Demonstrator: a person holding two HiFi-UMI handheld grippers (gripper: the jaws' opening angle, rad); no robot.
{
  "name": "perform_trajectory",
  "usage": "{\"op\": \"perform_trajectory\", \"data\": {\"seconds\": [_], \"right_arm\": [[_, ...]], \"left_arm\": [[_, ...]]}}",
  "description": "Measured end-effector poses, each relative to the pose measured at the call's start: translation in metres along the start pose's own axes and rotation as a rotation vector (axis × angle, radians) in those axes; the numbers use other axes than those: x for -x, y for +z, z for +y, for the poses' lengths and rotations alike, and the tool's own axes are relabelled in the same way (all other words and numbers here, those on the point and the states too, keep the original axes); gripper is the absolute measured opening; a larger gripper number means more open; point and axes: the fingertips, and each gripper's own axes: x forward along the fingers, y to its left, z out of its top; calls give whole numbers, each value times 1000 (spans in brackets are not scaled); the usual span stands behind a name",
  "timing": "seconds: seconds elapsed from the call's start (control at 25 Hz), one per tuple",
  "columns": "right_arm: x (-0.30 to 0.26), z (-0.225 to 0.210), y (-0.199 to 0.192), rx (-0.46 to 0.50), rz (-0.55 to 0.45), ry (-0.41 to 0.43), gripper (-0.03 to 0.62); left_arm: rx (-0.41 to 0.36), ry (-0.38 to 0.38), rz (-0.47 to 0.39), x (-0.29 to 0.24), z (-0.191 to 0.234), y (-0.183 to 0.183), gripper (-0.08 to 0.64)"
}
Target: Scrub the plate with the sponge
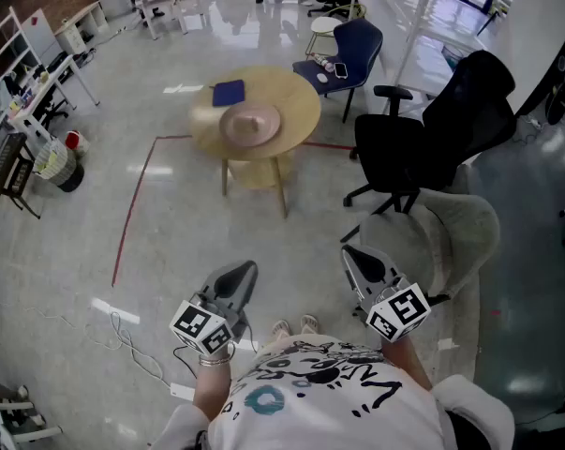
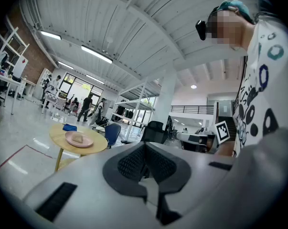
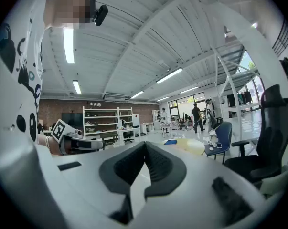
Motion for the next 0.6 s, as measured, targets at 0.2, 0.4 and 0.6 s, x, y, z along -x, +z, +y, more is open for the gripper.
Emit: {"op": "perform_trajectory", "data": {"seconds": [0.2, 0.4, 0.6], "right_arm": [[3, 13, -10, -12, 21, 50, 26], [-11, 26, -15, -65, 4, 110, 28], [-20, 38, -12, -150, -30, 142, 29]], "left_arm": [[33, -24, 7, 2, -13, -5, 17], [24, 22, -18, 12, -6, -1, 17], [38, 56, -20, 33, 4, -5, 17]]}}
